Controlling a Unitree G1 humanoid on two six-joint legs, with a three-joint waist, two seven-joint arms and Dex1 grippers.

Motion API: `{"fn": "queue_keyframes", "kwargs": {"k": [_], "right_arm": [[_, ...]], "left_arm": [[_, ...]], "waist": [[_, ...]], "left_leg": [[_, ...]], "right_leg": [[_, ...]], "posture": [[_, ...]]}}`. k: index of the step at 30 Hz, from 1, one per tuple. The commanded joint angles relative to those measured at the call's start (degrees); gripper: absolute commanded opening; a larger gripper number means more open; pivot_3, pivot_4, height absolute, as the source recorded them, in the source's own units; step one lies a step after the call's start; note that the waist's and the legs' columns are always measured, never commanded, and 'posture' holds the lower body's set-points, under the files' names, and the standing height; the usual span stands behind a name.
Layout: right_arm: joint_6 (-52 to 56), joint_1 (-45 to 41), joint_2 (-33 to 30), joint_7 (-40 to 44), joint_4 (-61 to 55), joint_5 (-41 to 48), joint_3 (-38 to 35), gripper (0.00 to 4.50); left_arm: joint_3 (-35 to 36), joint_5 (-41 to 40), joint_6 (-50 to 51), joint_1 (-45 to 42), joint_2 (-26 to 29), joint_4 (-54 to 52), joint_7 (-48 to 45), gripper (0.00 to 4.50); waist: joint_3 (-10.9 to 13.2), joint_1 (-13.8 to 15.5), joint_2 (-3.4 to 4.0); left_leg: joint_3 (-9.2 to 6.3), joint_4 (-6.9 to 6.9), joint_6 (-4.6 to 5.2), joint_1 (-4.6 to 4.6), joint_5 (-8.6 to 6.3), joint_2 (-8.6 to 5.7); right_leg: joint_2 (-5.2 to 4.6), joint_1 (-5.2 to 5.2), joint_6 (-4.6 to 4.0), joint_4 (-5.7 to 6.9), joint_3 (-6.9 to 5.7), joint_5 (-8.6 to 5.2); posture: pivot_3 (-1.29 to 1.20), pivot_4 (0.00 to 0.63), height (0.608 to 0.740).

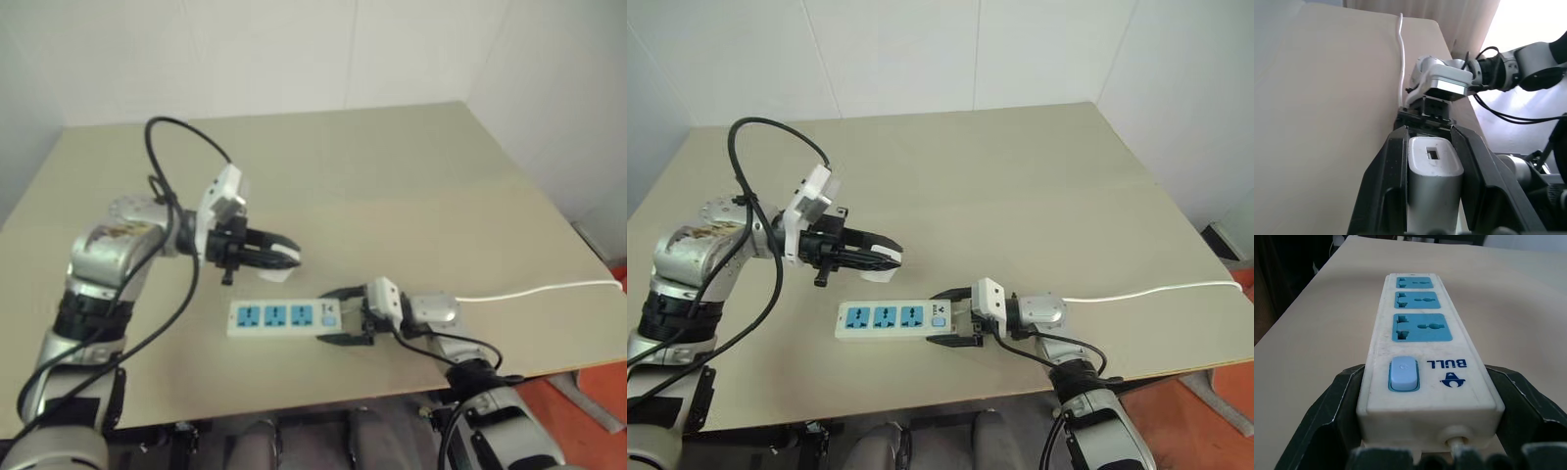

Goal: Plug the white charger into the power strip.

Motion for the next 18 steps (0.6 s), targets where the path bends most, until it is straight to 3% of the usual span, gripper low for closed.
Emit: {"fn": "queue_keyframes", "kwargs": {"k": [1,9,18], "right_arm": [[-0.84,1.32,-0.22,3.84,0.25,0.94,1.24,3.40],[-2.40,1.74,-0.99,9.48,0.62,3.74,0.18,3.40],[1.95,-0.67,-1.54,6.69,3.72,1.78,-0.36,3.40]], "left_arm": [[2.40,-3.47,0.90,0.44,1.72,-2.67,-0.94,1.04],[2.15,-4.68,0.36,0.63,2.34,-2.58,0.16,1.04],[1.73,-7.03,1.37,1.13,0.47,-4.51,2.87,1.04]], "waist": [[0.00,0.00,0.00],[0.00,0.16,0.00],[-0.01,0.17,-0.01]], "left_leg": [[-0.01,0.00,0.00,0.00,0.00,0.00],[0.00,0.00,0.00,0.01,0.00,-0.01],[0.00,0.01,-0.01,0.06,0.00,-0.01]], "right_leg": [[0.00,0.00,0.00,-0.01,0.00,0.00],[0.00,0.05,0.00,-0.05,-0.01,0.00],[-0.01,0.11,0.00,-0.05,-0.01,0.00]], "posture": [[0.00,0.150,0.740],[0.00,0.150,0.740],[0.00,0.150,0.740]]}}
